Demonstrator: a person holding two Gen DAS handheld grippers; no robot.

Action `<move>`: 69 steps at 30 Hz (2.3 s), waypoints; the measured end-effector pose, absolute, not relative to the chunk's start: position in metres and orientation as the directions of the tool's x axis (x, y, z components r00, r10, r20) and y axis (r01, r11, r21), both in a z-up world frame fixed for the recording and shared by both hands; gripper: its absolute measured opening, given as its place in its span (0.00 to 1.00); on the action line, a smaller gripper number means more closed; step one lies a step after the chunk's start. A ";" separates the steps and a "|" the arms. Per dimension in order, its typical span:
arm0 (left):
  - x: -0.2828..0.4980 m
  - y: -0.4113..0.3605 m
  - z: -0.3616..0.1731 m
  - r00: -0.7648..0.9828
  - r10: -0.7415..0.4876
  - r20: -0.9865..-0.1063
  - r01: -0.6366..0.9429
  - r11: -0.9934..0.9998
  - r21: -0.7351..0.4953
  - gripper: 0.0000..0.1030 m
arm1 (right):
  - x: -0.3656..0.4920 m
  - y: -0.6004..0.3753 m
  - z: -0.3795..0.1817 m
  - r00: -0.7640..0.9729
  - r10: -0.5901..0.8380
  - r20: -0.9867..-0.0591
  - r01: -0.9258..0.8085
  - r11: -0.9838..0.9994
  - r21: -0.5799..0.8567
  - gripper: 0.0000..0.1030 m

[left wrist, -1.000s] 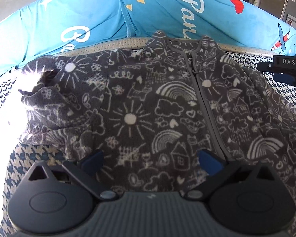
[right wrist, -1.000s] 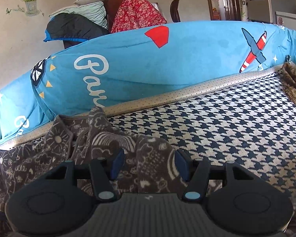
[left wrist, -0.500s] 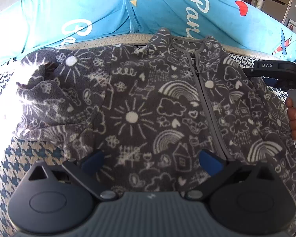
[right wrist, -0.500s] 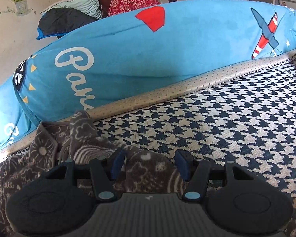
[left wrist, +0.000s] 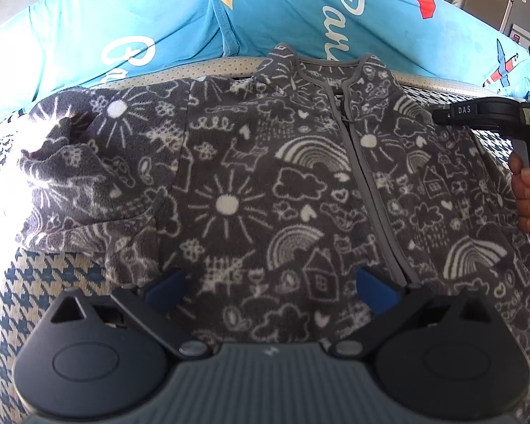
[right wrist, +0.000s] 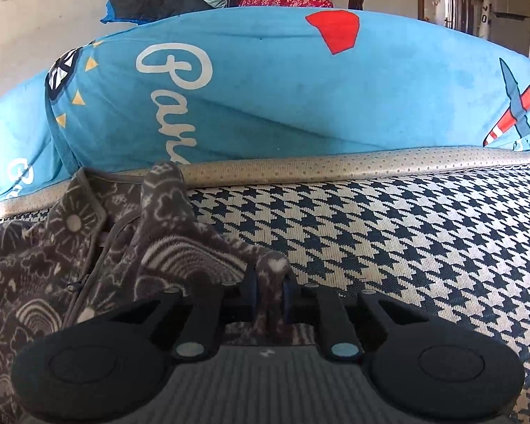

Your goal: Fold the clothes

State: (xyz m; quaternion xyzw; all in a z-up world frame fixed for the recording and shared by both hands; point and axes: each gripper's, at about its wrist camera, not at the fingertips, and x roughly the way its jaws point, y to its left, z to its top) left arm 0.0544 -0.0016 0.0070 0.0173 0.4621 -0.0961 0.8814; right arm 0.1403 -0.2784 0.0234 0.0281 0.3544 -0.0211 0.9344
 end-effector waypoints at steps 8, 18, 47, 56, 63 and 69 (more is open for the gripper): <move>0.057 0.004 0.005 0.576 -0.148 -0.804 0.179 0.983 -0.053 1.00 | 0.154 -0.281 0.032 0.808 -0.118 -0.577 0.184 0.981 0.056 0.10; 0.057 0.016 0.011 0.608 -0.109 -0.786 0.159 0.987 -0.014 1.00 | 0.174 -0.273 0.038 0.838 -0.204 -0.507 0.298 0.948 0.112 0.11; 0.058 0.024 0.018 0.622 -0.078 -0.779 0.117 0.993 -0.007 1.00 | 0.087 -0.352 0.054 0.739 -0.274 -0.615 0.355 0.935 0.011 0.42; 0.057 0.018 0.010 0.619 -0.065 -0.782 0.129 0.991 0.020 1.00 | 0.084 -0.362 0.025 0.680 -0.241 -0.693 0.272 0.960 -0.067 0.44; 0.057 0.017 0.008 0.616 -0.064 -0.785 0.136 0.990 0.026 1.00 | 0.086 -0.366 0.014 0.676 -0.237 -0.698 0.270 0.961 -0.064 0.54; 0.057 0.017 0.006 0.616 -0.063 -0.785 0.138 0.990 0.029 1.00 | 0.083 -0.363 0.016 0.675 -0.186 -0.714 0.217 0.975 -0.050 0.37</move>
